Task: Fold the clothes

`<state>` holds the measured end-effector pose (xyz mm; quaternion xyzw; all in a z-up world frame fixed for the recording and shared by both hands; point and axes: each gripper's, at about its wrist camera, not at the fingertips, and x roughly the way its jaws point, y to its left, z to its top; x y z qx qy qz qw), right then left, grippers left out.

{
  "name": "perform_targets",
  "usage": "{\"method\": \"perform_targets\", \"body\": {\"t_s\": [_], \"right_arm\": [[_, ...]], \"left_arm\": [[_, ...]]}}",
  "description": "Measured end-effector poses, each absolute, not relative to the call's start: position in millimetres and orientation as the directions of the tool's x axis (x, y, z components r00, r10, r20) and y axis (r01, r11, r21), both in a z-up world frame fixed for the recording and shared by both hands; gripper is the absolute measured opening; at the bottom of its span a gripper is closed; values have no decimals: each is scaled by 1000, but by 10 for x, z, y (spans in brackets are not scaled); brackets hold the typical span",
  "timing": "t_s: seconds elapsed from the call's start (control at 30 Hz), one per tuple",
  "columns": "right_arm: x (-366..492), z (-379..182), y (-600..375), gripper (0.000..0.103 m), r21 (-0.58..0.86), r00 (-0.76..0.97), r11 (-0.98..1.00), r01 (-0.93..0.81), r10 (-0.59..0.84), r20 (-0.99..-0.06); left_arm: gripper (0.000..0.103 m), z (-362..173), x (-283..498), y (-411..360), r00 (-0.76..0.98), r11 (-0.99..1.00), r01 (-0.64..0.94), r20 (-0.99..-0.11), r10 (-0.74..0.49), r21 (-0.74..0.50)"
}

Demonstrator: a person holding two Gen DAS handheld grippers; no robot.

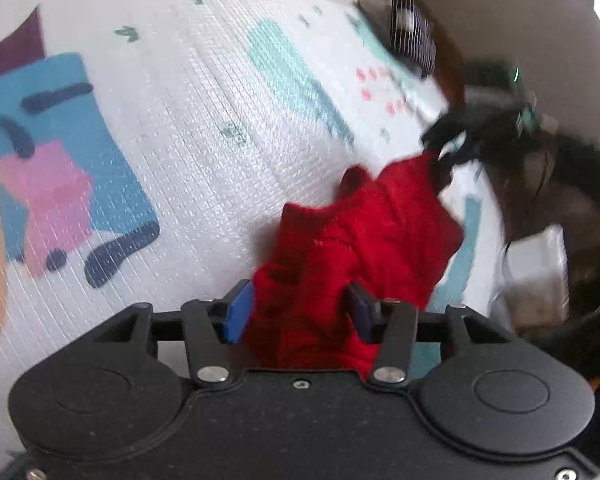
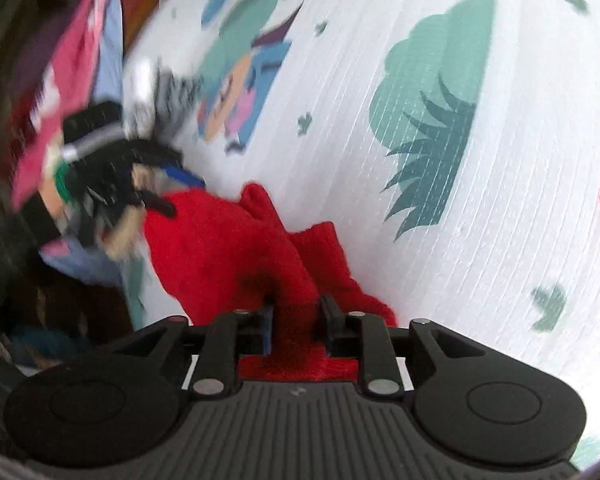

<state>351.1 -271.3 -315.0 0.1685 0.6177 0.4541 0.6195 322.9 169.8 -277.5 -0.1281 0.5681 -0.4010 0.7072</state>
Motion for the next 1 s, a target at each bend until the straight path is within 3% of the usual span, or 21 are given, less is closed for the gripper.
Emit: {"method": "perform_targets", "body": {"t_s": [0.1, 0.33, 0.37, 0.43, 0.63, 0.7, 0.73, 0.77, 0.83, 0.93, 1.0], "right_arm": [[3345, -3194, -2873, 53, 799, -119, 519, -305, 811, -572], [3066, -3245, -2872, 55, 771, -12, 534, -346, 820, -573], [3048, -3241, -2881, 55, 771, 14, 534, -347, 825, -565], [3040, -3268, -2889, 35, 781, 52, 530, -331, 836, -546], [2982, -3285, -2922, 28, 790, 83, 517, -329, 849, -522], [2952, -3273, -2934, 28, 796, 86, 510, -327, 855, -512], [2938, -3262, -2949, 27, 799, 84, 504, -327, 858, -507], [2929, -3248, -2962, 27, 807, 75, 492, -326, 864, -497], [2918, -3200, -2990, 25, 818, 47, 471, -331, 874, -485], [2966, -3141, -3045, 25, 872, -23, 386, -302, 911, -411], [3033, -3199, -3072, 25, 894, -44, 368, -254, 919, -391]], "left_arm": [[51, -2773, 3051, 1848, 93, 639, 385, -662, -744, -665], [55, -2841, 2484, 2167, 351, 620, 269, -524, -776, -737], [57, -2841, 2413, 2180, 384, 621, 258, -511, -769, -740], [58, -2831, 2309, 2147, 424, 637, 258, -507, -751, -727], [61, -2763, 1958, 1927, 586, 702, 294, -457, -669, -649], [58, -2730, 1871, 1801, 640, 764, 310, -470, -608, -566], [35, -2721, 1856, 1738, 645, 790, 314, -492, -584, -526], [29, -2728, 1869, 1693, 636, 794, 315, -506, -583, -520], [21, -2718, 1952, 1727, 580, 697, 319, -449, -680, -643], [21, -2677, 2180, 1838, 422, 443, 363, -279, -863, -820], [21, -2819, 2421, 1940, 354, 386, 326, -267, -896, -863]]}}
